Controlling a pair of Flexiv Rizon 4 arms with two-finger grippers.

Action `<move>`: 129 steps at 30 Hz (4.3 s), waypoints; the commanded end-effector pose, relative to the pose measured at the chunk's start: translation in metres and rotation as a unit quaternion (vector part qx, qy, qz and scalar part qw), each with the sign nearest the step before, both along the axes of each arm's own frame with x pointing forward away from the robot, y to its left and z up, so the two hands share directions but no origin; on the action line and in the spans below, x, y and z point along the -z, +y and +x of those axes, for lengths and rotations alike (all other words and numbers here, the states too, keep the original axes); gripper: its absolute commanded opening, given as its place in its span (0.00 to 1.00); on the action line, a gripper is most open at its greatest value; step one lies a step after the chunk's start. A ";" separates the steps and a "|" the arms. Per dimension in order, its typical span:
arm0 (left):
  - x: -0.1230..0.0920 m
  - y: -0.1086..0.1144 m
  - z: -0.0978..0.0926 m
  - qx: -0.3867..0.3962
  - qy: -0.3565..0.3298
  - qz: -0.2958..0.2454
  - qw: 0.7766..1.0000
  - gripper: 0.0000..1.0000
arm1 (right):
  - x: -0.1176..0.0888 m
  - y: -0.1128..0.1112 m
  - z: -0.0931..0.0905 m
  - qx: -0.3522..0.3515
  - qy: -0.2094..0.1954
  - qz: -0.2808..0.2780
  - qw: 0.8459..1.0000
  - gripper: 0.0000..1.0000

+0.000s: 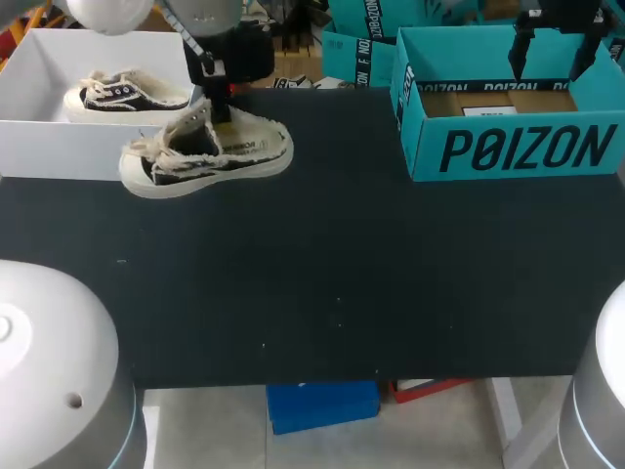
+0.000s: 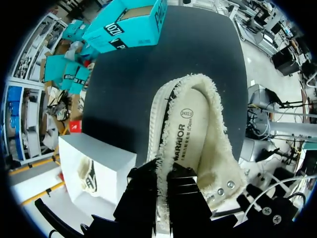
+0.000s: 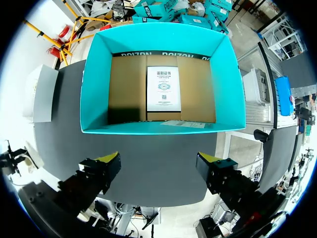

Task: Take the shoe out of the shoebox, open the shoe tongue, remove and reinsert the insole, then place the shoe into the shoebox

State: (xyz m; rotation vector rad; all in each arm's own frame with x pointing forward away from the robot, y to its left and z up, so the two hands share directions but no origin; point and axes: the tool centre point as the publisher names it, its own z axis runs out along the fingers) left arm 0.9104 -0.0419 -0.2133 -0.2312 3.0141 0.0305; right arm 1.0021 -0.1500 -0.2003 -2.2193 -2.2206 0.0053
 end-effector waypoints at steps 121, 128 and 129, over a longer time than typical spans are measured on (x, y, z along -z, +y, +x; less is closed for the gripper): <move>0.035 0.018 -0.059 0.068 0.041 -0.291 0.954 1.00 | 0.049 0.020 -0.053 -0.146 -0.119 -0.030 0.982 1.00; 0.035 0.018 -0.059 0.068 0.041 -0.291 0.954 1.00 | -0.016 0.044 -0.120 -0.252 -0.186 -0.055 0.948 1.00; 0.035 0.018 -0.059 0.068 0.041 -0.291 0.954 1.00 | -0.021 0.047 -0.126 -0.257 -0.192 -0.054 0.945 1.00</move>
